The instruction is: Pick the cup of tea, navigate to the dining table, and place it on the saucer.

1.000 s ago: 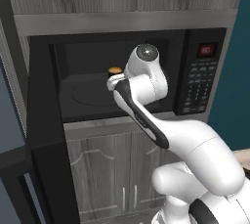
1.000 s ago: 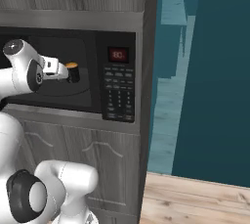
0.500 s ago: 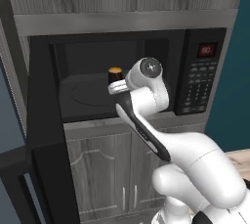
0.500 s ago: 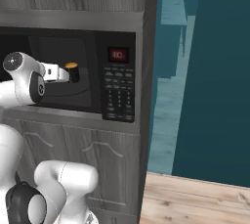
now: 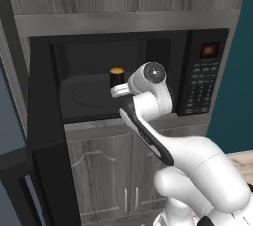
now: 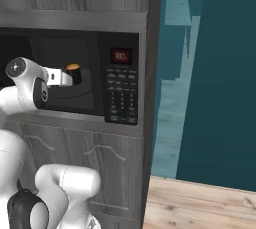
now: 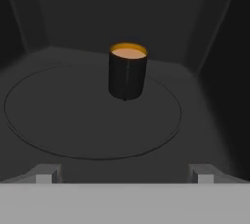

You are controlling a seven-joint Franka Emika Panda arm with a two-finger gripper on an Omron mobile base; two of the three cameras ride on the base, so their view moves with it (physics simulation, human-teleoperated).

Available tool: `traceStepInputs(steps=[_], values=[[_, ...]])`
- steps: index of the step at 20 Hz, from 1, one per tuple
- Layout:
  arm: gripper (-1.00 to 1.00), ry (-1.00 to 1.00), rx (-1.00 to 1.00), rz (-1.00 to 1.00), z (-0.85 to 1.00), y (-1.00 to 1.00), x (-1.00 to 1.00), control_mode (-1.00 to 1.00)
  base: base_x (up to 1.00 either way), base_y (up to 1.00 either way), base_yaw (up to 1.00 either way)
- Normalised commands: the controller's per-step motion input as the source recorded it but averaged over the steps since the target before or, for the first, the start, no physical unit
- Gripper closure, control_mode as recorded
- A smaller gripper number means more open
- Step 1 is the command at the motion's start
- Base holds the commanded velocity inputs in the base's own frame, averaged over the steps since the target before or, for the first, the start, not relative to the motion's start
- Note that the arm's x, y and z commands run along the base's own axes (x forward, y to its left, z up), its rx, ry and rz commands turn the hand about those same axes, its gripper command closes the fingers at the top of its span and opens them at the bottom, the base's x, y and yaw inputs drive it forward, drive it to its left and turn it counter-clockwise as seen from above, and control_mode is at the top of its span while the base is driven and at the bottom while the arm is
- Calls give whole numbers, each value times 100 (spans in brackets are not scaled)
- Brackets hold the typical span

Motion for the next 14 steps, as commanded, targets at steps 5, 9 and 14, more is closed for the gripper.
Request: traceStepInputs(steps=[5, 9, 14], values=[[-100, 0, 0, 0, 0, 0, 0, -100, 0, 0, 0], [-100, 0, 3, 0, 0, 0, 5, -100, 0, 0, 0], [-100, 0, 2, -1, 4, 0, 19, -100, 0, 0, 0]])
